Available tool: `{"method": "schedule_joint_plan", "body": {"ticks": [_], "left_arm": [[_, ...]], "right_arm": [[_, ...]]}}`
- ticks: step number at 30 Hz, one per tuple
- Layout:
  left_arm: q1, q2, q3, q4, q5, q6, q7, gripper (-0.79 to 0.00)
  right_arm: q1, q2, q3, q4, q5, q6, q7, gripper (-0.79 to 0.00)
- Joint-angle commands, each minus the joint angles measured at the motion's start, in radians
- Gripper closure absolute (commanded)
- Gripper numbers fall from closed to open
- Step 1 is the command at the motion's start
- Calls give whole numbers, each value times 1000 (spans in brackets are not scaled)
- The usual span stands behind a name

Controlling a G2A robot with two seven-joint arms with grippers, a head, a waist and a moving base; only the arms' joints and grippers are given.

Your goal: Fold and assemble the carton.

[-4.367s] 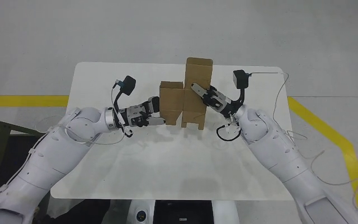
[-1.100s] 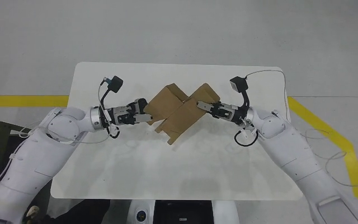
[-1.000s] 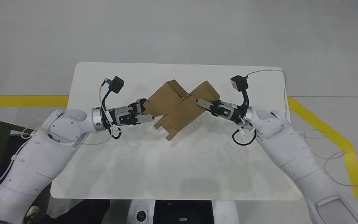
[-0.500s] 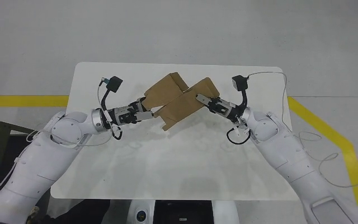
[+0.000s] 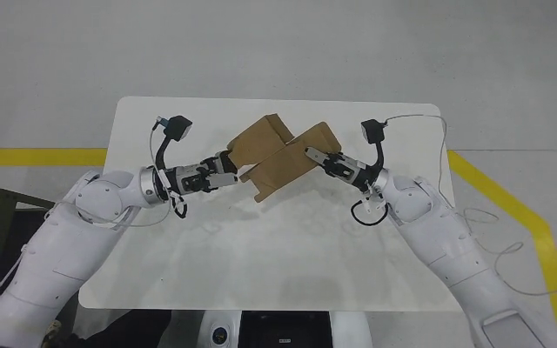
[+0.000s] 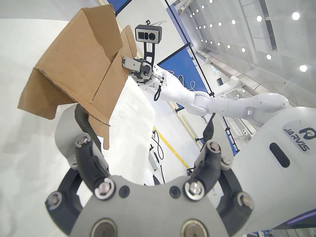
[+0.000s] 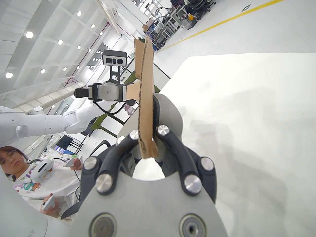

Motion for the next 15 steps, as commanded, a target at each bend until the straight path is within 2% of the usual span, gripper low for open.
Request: {"method": "schedule_joint_plan", "body": {"ticks": [1, 15], "left_arm": [[-2, -4, -1, 5, 7, 9, 14, -785], [2, -32, 19, 34, 41, 100, 83, -785]], "right_arm": [[-2, -2, 2, -2, 1, -1, 4, 0], [-11, -15, 14, -14, 9, -3, 23, 0]]}}
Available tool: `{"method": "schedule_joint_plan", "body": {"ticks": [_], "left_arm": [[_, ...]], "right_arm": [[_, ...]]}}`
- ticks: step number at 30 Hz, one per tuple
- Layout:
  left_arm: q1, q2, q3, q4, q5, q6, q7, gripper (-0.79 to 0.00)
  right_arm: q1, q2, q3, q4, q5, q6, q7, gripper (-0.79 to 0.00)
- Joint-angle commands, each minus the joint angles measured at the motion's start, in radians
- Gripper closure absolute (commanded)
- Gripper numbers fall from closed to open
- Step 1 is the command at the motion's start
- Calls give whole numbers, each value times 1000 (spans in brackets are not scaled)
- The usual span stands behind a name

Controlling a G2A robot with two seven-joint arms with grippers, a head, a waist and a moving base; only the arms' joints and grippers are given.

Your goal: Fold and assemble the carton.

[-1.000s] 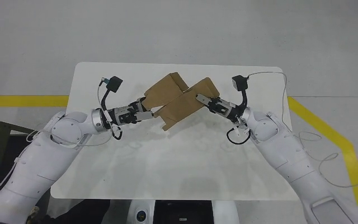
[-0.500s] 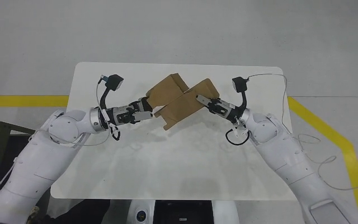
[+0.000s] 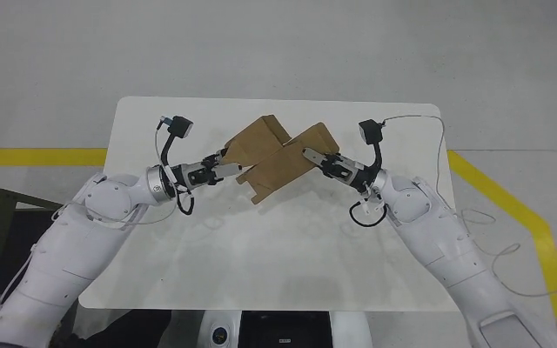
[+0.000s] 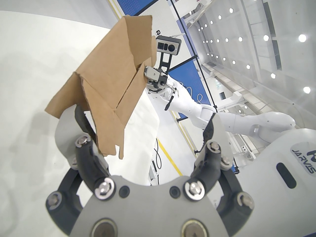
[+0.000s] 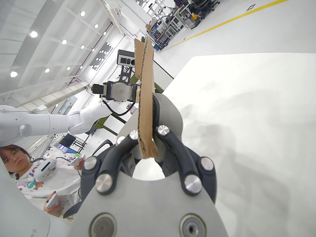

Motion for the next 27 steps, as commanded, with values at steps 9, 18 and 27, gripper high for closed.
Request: {"method": "schedule_joint_plan", "body": {"ticks": [9, 18, 27], "left_arm": [[18, -12, -15, 14, 23, 43, 30, -437], [37, -16, -45, 21, 32, 66, 25, -323], [47, -23, -61, 22, 63, 73, 18, -185]], "right_arm": [[-4, -10, 6, 2, -2, -6, 6, 0], [-7, -17, 13, 6, -2, -10, 20, 0], [-7, -24, 20, 12, -2, -10, 29, 0]]}}
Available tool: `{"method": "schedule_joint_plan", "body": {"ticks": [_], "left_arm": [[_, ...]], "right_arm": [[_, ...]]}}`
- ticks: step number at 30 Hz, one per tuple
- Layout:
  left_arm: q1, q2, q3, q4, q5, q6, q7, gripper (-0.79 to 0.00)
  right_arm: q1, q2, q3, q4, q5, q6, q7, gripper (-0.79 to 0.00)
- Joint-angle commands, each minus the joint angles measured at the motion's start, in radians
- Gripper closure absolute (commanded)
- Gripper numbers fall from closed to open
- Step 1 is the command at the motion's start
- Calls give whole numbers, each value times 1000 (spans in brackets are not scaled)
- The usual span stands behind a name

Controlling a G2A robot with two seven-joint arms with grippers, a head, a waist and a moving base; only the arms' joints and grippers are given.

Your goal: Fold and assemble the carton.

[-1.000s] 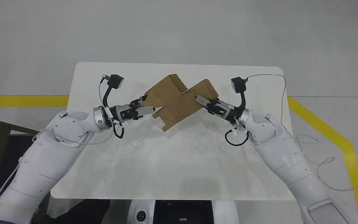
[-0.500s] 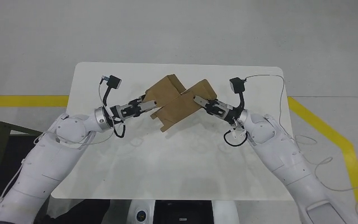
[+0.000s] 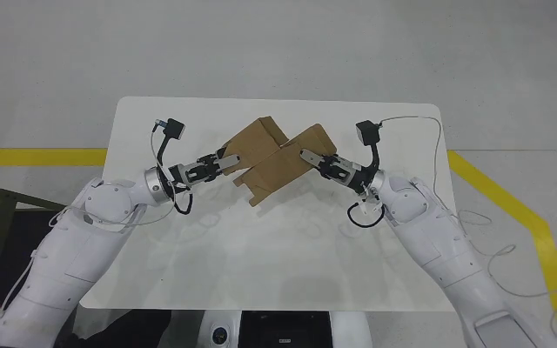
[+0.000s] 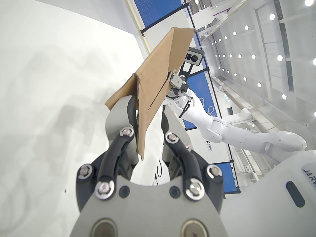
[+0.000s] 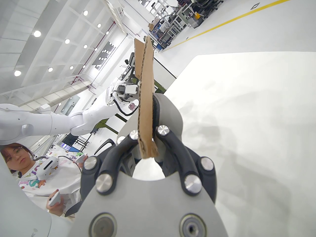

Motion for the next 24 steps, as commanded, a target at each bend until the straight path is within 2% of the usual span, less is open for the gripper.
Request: {"method": "schedule_joint_plan", "body": {"ticks": [1, 3, 6, 11, 15, 16, 19, 24], "left_arm": [[2, -1, -3, 1, 6, 0, -1, -157], [4, -3, -5, 1, 8, 1, -4, -114], [7, -6, -8, -1, 11, 3, -7, -6], [10, -11, -14, 1, 11, 6, -11, 0], [10, -14, -20, 4, 11, 9, -15, 0], [10, -15, -23, 5, 11, 9, -18, 0], [10, -16, -34, 8, 7, 6, -32, 0], [3, -13, -61, 18, 5, 7, -86, 0]], "right_arm": [[-1, -1, 2, 0, -1, 0, 1, 0], [-1, -3, 3, 0, -2, 0, 2, 0], [-3, -5, 6, 0, -3, -1, 5, 0], [-5, -7, 10, 2, -2, -1, 12, -6], [-9, -8, 13, 4, 7, 0, 36, -505], [-9, -7, 14, 4, 16, 0, 52, -603], [-1, 1, 33, 12, 28, 2, 107, -665], [7, 28, 94, 12, 54, 15, 238, -622]]}}
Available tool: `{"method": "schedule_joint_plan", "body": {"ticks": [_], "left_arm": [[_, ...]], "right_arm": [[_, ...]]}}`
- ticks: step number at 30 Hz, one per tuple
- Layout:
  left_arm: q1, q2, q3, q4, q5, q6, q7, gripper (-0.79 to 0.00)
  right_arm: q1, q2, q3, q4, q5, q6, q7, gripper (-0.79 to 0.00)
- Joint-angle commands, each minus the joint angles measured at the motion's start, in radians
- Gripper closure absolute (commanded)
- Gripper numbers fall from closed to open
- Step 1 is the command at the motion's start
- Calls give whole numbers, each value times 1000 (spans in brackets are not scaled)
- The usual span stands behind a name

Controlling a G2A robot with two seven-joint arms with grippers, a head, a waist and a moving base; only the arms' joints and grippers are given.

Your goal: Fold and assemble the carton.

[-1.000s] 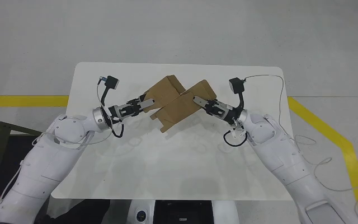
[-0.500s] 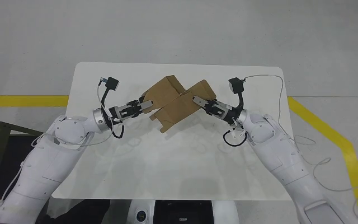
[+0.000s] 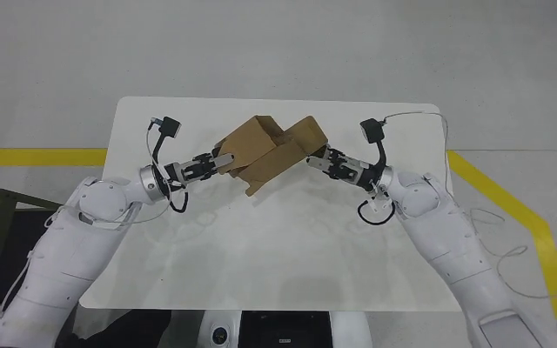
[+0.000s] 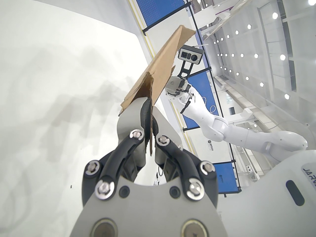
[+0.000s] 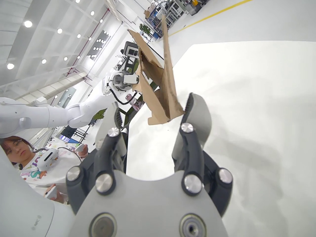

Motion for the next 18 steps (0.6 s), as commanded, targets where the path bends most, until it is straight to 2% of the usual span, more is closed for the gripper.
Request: {"method": "schedule_joint_plan", "body": {"ticks": [1, 4, 6, 9, 14, 18], "left_arm": [[-4, 2, -10, 4, 1, -1, -30, 0], [-12, 4, -20, 8, -4, -16, -95, 0], [-18, 5, -25, 14, -4, -27, -137, 0], [-26, 6, -25, 20, -10, -45, -192, 0], [-41, 5, -16, 25, -21, -85, -273, 0], [-51, 2, -2, 17, -42, -117, -317, 0]], "right_arm": [[-2, 11, 23, -7, 22, 6, 63, -622], [-6, 26, 49, -31, 94, 14, 165, -603], [-9, 33, 56, -49, 179, 18, 233, -665], [-2, 38, 50, -65, 294, 28, 338, -631], [19, 34, -10, -102, 418, 77, 391, -526], [44, 25, -87, -110, 471, 101, 415, -477]]}}
